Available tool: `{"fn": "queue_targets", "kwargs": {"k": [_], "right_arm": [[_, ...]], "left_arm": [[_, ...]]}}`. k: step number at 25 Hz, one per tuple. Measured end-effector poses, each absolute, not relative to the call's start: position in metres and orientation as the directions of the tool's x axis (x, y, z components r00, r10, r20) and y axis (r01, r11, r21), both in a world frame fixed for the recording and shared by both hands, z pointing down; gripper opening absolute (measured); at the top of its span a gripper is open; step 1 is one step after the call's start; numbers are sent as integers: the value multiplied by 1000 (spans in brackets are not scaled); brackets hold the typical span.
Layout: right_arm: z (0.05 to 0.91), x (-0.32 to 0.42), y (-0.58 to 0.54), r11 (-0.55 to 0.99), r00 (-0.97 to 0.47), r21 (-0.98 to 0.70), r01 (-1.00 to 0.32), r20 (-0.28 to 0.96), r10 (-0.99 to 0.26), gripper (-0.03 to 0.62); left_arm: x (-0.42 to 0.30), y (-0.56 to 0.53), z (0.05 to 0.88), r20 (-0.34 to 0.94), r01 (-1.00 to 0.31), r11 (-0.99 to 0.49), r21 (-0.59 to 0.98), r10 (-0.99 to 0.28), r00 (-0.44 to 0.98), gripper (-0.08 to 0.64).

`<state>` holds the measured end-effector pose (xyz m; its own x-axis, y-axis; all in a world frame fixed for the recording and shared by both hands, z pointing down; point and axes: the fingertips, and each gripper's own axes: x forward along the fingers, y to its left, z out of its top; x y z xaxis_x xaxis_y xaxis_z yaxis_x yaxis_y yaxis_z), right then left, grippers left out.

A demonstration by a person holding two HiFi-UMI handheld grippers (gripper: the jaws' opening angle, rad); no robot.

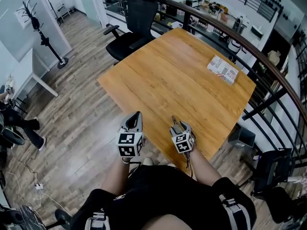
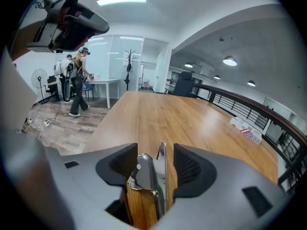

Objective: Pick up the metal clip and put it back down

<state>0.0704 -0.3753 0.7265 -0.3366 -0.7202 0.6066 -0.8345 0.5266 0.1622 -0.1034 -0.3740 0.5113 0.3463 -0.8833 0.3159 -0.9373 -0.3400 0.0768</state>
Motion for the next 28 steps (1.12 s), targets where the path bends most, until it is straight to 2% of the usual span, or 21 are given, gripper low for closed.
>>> {"fn": "queue_targets", "kwargs": {"k": [5, 12, 15, 18, 22, 28], "right_arm": [[720, 52, -367, 566, -409, 101, -818, 589, -697, 265], [756, 59, -357, 562, -335, 125, -817, 691, -641, 264], [779, 73, -355, 535, -245, 175, -826, 744, -621, 235], [779, 80, -357, 502, -204, 205, -840, 738, -643, 211], [767, 89, -360, 456, -175, 217, -863, 718, -674, 125], [747, 96, -361, 406, -184, 189, -894, 671, -718, 107]], "left_arm": [[-112, -375, 507, 311, -941, -331, 77, -888, 338, 11], [-115, -370, 511, 314, -941, -329, 79, -888, 336, 11], [-115, -369, 512, 314, -940, -332, 79, -887, 340, 12], [-117, -369, 510, 314, -940, -332, 79, -887, 340, 11], [-116, -365, 509, 309, -939, -334, 79, -888, 341, 12], [-113, -362, 505, 299, -934, -348, 77, -886, 355, 12]]}}
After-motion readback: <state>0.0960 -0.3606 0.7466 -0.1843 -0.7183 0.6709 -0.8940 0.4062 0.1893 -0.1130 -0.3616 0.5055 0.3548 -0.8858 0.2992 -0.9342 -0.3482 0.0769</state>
